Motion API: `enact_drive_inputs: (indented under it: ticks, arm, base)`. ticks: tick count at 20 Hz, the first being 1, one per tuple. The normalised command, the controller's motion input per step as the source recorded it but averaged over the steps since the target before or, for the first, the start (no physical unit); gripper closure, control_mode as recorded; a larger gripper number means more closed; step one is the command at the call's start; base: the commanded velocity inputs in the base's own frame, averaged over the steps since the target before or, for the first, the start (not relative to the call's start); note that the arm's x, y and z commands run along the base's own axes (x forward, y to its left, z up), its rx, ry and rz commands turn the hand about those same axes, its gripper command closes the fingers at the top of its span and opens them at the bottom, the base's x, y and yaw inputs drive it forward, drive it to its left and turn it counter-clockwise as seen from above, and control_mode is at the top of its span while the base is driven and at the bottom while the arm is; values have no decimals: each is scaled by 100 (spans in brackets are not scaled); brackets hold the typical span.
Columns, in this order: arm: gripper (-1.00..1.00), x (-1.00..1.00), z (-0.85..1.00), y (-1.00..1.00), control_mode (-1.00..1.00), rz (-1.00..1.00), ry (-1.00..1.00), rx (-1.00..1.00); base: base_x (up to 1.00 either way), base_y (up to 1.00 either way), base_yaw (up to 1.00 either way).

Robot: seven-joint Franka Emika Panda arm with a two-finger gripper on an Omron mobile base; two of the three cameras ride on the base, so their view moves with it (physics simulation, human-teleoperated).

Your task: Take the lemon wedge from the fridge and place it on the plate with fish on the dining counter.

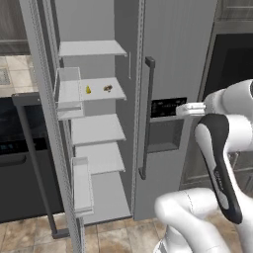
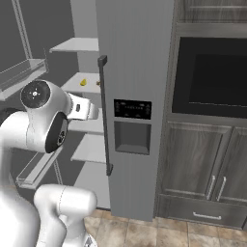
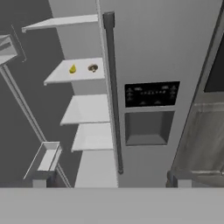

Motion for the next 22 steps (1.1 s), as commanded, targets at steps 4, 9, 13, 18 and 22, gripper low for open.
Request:
enact_drive_inputs:
  ticks: [4,9,13,18,22]
  arm:
    - [-100,90,0,22,-100,0,0,0]
    - [-100,74,0,16,-100,0,0,0]
    - [-100,75,-4,0,-100,0,0,-3]
    - [-100,63,-17,0,-100,-1,-2,-7]
    - [-100,58,-12,0,-100,0,-3,-4]
  base:
    - [0,0,0]
    - [0,0,0]
    - [0,0,0]
    - [0,0,0]
    - [0,0,0]
